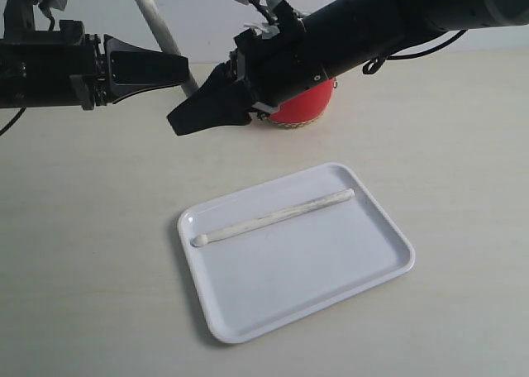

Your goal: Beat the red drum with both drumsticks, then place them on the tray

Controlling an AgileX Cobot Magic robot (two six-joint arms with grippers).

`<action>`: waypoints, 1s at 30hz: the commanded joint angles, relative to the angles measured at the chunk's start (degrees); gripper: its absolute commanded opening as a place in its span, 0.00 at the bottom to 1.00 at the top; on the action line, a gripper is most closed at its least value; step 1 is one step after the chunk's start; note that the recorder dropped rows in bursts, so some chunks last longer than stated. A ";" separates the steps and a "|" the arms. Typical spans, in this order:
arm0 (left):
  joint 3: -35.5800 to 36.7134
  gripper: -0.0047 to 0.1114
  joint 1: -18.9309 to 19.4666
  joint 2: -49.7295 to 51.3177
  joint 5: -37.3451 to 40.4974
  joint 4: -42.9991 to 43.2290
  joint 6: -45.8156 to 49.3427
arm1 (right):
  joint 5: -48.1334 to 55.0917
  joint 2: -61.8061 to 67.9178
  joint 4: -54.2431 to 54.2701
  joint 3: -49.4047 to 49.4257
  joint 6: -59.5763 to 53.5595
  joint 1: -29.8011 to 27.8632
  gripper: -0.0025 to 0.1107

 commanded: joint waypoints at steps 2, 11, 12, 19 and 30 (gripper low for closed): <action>-0.33 0.04 -0.22 -0.11 0.51 -0.32 -0.03 | 0.31 -0.09 0.25 0.00 0.05 0.11 0.34; -0.33 0.04 -0.22 -0.11 0.51 1.54 -1.75 | -0.29 -0.09 1.15 0.00 -2.13 0.11 0.34; -0.33 0.04 -0.22 -0.11 0.51 1.67 -1.76 | -0.26 -0.09 1.15 0.00 -2.13 0.11 0.34; -0.33 0.04 -0.22 -0.11 0.51 1.82 -1.74 | -0.43 -0.09 1.15 0.00 -0.42 0.11 0.02; -0.33 0.64 1.89 -0.11 0.51 -0.07 -5.15 | -0.55 -0.33 -1.41 -0.14 3.77 0.11 0.02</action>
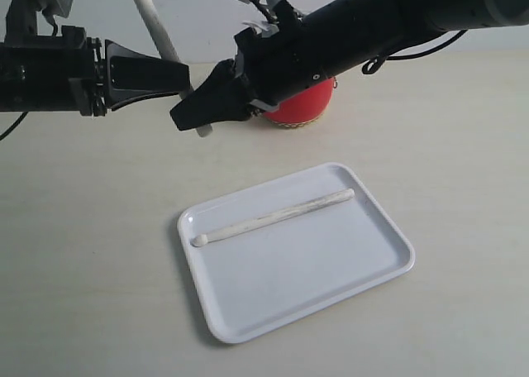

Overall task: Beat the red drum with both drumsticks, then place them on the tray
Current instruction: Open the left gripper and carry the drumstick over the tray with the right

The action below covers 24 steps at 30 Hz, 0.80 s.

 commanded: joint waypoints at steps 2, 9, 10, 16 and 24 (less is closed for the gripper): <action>-0.30 0.80 3.06 -0.11 0.17 -1.77 -2.57 | 0.17 -0.33 -4.51 -0.97 4.43 -0.01 0.02; -0.30 0.75 9.87 -0.21 0.17 -1.48 -2.82 | -4.35 -0.33 -24.67 -7.63 20.14 -0.01 0.02; -0.30 0.70 11.03 -0.21 0.17 -1.74 -2.29 | -4.08 -0.33 -29.56 -8.84 22.41 -0.01 0.02; -0.30 0.34 16.00 -0.21 0.17 -1.77 -0.96 | 2.22 -0.46 -52.54 -11.50 24.24 -0.01 0.02; -0.30 0.04 17.15 -0.78 0.17 -0.92 1.03 | 7.90 -0.36 -58.77 -11.36 19.66 0.10 0.02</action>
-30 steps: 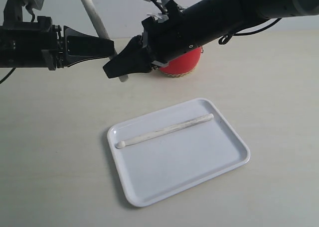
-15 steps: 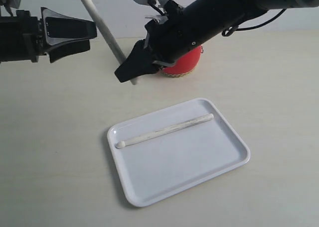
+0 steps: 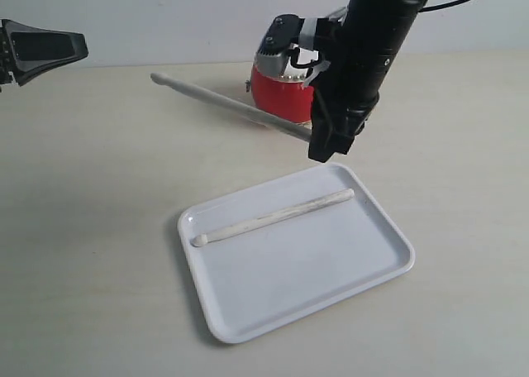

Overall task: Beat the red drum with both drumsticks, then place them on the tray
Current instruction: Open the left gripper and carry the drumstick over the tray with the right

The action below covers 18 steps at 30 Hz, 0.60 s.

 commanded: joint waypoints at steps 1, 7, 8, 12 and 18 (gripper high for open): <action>-0.30 0.04 0.09 -1.88 0.40 1.00 1.55 | 0.67 -0.46 -0.15 -0.44 -1.75 0.10 0.02; 2.92 0.04 -0.12 -10.38 -12.53 2.38 1.84 | 0.67 -0.25 -7.50 -0.33 -3.89 3.49 0.02; 3.71 0.04 -0.12 -11.81 -15.20 2.38 1.84 | 0.67 -0.25 -10.36 -0.33 -3.63 5.52 0.02; 5.18 0.04 -0.12 -15.12 -17.64 2.38 1.84 | 0.67 -0.25 -17.69 1.45 2.98 10.12 0.02; 5.17 0.04 -0.12 -15.49 -18.18 1.85 1.96 | -9.85 -0.35 -31.23 17.88 14.25 10.80 0.02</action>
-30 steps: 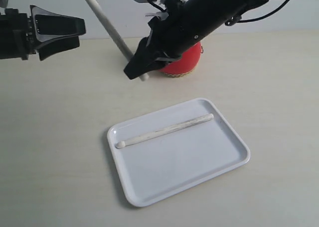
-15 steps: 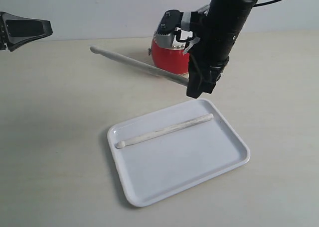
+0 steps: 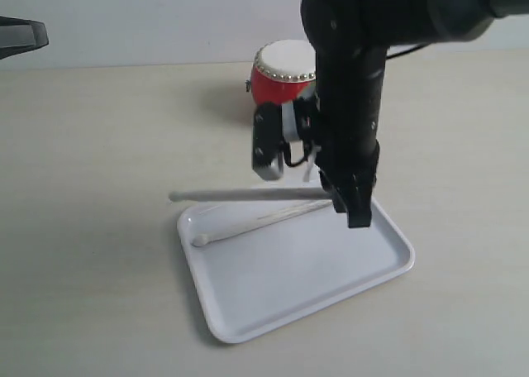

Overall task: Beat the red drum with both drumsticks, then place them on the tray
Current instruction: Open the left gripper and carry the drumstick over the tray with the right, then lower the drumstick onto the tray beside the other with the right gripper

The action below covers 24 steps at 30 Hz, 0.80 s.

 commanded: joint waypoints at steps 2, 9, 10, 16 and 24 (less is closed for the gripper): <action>0.20 0.04 -0.12 -0.58 -0.75 -1.46 0.45 | -9.17 -0.35 -19.67 11.94 14.51 1.79 0.02; 0.20 0.04 -0.12 -0.58 -0.80 -1.46 0.45 | -20.39 -0.35 -26.30 16.44 19.01 3.39 0.02; 0.20 0.04 -0.12 -0.58 -0.80 -1.46 0.45 | -20.76 -0.35 -26.40 16.44 19.01 3.50 0.02; 0.20 0.04 -0.12 -0.58 -0.80 -1.46 0.45 | -24.61 -0.35 -26.41 16.47 19.15 3.50 0.02; 0.20 0.04 -0.12 -0.58 -0.80 -1.18 0.27 | -24.22 -5.48 -16.04 16.57 12.10 3.50 0.02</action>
